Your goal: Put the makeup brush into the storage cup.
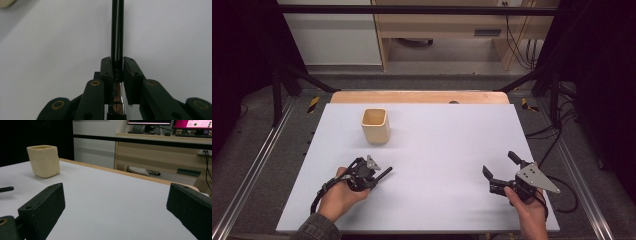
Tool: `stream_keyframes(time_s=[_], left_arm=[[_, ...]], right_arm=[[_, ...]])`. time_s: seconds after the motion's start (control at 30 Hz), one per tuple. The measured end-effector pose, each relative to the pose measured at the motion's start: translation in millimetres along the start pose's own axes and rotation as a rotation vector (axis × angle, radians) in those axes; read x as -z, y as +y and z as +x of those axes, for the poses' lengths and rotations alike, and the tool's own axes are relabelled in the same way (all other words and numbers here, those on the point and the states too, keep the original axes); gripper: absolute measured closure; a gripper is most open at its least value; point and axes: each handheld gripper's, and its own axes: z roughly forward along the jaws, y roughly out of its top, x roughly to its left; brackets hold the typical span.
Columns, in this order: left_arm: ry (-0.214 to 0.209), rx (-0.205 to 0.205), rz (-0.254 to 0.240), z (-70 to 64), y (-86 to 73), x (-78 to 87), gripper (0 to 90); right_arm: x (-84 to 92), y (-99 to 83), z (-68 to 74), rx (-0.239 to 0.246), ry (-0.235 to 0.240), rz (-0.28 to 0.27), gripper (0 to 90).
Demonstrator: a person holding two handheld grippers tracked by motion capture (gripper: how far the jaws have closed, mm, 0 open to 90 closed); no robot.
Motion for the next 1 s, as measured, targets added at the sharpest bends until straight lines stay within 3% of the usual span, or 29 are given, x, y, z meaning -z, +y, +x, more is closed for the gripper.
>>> stream_keyframes(time_s=[0.67, 0.87, 1.0], left_arm=[[-0.003, -0.020, -0.056, -2.5, 18.6, 13.8, 78.3], [-0.003, -0.036, -0.064, -3.8, 27.8, 17.5, 78.3], [-0.005, -0.042, -0.071, -4.2, 32.1, 18.5, 78.3]], right_arm=[[-1.2, 0.3, 4.5, 0.007, 0.012, 0.004, 2.2], [-3.4, 0.6, 12.3, 0.033, 0.030, 0.018, 2.2], [-6.2, 1.7, 19.8, 0.076, 0.040, 0.030, 2.2]])
